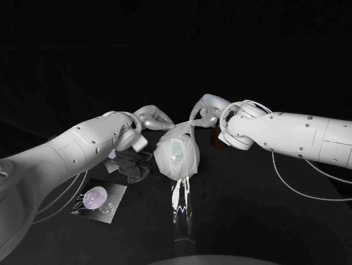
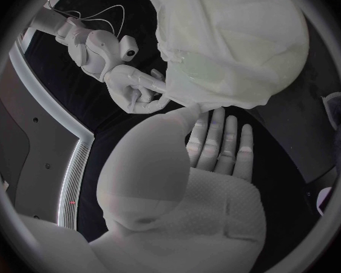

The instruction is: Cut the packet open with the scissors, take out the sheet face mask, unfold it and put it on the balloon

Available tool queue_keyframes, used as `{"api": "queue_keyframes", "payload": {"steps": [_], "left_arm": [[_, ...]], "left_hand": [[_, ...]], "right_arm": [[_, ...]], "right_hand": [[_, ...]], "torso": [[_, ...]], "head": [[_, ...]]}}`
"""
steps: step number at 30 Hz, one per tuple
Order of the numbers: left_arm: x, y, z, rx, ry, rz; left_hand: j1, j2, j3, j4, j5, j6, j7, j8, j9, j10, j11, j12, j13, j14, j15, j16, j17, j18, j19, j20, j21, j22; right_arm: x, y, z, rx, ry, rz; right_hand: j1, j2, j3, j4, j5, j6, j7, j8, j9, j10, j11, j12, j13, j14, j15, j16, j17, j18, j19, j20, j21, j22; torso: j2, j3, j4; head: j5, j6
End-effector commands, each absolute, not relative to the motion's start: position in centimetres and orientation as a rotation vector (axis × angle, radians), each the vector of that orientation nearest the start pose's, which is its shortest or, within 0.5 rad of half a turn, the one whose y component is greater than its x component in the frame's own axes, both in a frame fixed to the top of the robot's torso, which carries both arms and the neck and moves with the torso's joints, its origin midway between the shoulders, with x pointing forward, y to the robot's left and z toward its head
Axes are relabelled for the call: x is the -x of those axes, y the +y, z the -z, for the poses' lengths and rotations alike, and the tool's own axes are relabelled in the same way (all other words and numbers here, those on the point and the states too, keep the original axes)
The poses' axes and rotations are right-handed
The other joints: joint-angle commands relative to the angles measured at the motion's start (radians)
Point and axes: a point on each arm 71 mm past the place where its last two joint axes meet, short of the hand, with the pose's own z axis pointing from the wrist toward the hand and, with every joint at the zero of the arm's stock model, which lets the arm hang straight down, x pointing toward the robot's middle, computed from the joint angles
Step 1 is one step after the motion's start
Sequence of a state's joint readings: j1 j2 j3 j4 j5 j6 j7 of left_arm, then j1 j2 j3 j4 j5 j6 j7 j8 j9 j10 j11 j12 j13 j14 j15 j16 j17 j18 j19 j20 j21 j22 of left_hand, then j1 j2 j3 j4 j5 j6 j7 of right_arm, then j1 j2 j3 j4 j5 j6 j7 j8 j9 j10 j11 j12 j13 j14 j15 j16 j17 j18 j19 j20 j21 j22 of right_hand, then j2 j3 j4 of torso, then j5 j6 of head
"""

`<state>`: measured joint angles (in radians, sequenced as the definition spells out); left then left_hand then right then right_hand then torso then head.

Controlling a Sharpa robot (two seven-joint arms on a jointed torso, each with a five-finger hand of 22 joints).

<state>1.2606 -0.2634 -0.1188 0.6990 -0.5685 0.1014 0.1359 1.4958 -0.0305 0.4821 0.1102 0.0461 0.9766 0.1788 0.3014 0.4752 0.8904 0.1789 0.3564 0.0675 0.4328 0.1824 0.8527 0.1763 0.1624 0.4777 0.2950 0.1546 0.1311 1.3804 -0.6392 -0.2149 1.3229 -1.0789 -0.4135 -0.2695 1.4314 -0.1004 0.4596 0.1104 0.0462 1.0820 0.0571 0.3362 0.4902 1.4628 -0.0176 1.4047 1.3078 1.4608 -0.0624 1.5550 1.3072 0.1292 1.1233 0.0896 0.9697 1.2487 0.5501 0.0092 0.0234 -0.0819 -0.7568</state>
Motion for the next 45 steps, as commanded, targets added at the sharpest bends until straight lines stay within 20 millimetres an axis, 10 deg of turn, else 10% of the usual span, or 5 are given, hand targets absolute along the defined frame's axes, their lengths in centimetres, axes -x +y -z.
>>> {"api": "queue_keyframes", "payload": {"steps": [1,45], "left_arm": [[-59.5,11.6,21.7,0.504,1.962,1.161],[-59.5,10.1,23.7,0.432,1.874,1.060]], "left_hand": [[-0.008,0.000,0.006,-0.003,0.001,-0.007,-0.001,0.005,0.002,0.004,-0.002,-0.003,-0.001,0.007,0.002,0.004,0.001,0.007,0.009,-0.003,0.001,0.000],[-0.016,-0.002,0.049,-0.024,0.001,-0.023,0.007,0.050,0.039,0.029,-0.013,0.002,0.001,0.043,-0.009,0.035,0.006,0.016,0.092,-0.004,0.024,0.012]], "right_arm": [[-53.8,-17.5,16.8,-0.201,1.728,-0.554],[-55.1,-17.0,17.7,-0.201,1.815,-0.401]], "right_hand": [[0.004,-0.002,0.005,0.001,0.003,0.005,0.004,0.006,0.002,0.073,0.003,0.001,0.168,0.099,-0.002,0.003,0.233,0.009,0.004,0.000,0.001,0.002],[-0.004,-0.006,0.014,-0.001,0.003,-0.003,0.005,0.005,0.003,0.069,0.004,-0.021,0.156,0.095,-0.001,-0.001,0.223,0.012,-0.005,-0.002,-0.017,-0.005]], "torso": [[0.001,0.0000,-0.0006],[0.003,0.0018,-0.0026]], "head": [[0.000,-0.002],[-0.006,-0.025]]}}
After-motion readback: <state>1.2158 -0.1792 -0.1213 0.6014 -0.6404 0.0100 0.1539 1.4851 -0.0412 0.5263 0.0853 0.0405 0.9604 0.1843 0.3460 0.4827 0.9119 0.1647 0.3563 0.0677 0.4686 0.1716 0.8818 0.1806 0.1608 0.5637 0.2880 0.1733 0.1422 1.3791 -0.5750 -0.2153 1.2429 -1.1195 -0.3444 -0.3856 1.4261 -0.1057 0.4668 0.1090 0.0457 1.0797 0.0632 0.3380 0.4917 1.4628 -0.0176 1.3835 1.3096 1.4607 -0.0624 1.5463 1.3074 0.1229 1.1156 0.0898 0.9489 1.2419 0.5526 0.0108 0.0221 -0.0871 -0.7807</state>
